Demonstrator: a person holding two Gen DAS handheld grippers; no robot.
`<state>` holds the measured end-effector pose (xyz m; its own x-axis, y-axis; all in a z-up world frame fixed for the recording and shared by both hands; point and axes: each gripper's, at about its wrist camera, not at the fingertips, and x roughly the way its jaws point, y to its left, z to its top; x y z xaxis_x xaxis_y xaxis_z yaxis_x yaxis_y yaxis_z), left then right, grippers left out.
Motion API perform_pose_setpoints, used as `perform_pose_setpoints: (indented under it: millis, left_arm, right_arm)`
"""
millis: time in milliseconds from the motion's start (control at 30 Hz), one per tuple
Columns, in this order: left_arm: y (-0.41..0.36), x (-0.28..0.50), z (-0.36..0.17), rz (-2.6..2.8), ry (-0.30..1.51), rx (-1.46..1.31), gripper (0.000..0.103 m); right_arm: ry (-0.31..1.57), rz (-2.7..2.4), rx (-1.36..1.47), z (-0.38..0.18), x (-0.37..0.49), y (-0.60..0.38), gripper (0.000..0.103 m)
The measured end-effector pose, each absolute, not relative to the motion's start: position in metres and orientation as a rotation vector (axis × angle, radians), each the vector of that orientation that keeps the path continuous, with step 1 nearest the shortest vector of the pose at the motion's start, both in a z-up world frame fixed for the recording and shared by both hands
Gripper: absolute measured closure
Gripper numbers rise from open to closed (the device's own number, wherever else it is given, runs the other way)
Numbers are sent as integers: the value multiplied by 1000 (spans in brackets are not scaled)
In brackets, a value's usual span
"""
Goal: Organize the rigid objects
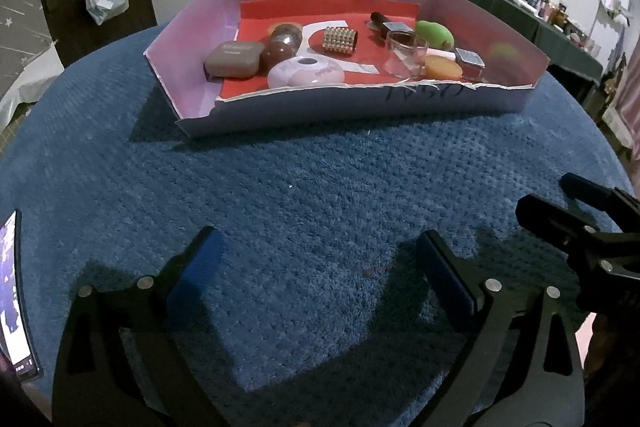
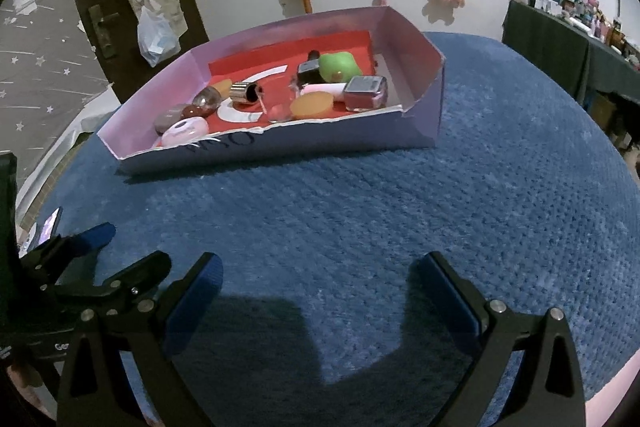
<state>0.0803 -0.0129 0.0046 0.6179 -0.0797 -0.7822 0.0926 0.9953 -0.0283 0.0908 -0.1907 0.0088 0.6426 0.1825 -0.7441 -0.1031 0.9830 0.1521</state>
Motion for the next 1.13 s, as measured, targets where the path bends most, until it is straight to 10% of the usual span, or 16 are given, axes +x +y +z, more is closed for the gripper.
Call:
perform_pose_setpoints:
  millis: [1133]
  left_arm:
    - [-9, 80, 6, -88, 892, -25, 3]
  right_arm:
    - [832, 135, 11, 4, 89, -182, 0]
